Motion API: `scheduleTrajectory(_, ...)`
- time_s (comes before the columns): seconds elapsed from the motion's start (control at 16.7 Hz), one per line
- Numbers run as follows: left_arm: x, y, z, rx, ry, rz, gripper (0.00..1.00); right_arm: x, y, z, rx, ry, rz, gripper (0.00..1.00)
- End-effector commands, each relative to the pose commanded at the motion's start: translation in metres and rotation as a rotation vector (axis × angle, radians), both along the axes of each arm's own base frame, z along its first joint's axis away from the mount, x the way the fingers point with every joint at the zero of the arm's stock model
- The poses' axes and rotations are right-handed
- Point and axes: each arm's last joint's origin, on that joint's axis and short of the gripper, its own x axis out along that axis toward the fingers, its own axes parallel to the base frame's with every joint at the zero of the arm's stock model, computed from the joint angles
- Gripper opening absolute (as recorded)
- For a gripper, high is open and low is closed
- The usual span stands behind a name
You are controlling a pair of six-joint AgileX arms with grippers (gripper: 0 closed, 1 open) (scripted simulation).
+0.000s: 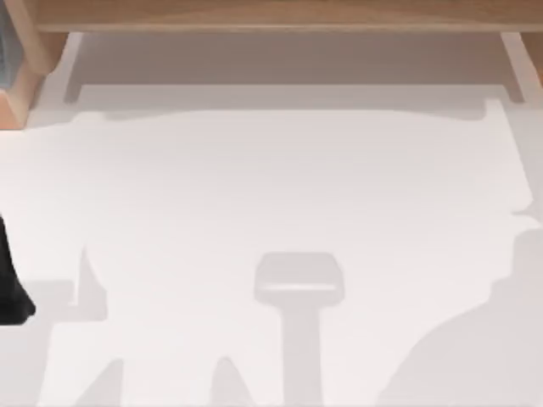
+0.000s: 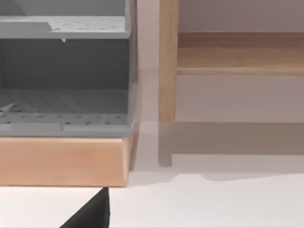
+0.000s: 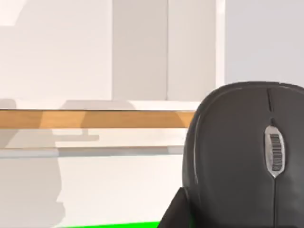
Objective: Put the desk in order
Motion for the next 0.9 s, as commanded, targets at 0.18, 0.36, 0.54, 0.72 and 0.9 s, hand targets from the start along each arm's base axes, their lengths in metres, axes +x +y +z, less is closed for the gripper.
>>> scheduleTrajectory(0.18,0.0,0.0,0.0,0.0,0.0,0.0,1.0,-0.028,-0.013,-0.029,0.021,0.067,-0.013,0.0)
scheduleTrajectory(0.36,0.0,0.0,0.0,0.0,0.0,0.0,1.0,-0.051,-0.02,-0.067,0.074,0.149,-0.017,0.0)
scheduleTrajectory(0.54,0.0,0.0,0.0,0.0,0.0,0.0,1.0,-0.069,-0.021,-0.105,0.139,0.225,-0.014,0.0)
scheduleTrajectory(0.72,0.0,0.0,0.0,0.0,0.0,0.0,1.0,-0.08,-0.019,-0.13,0.191,0.278,-0.008,0.0)
scheduleTrajectory(0.9,0.0,0.0,0.0,0.0,0.0,0.0,1.0,-0.083,-0.018,-0.138,0.207,0.294,-0.006,0.0)
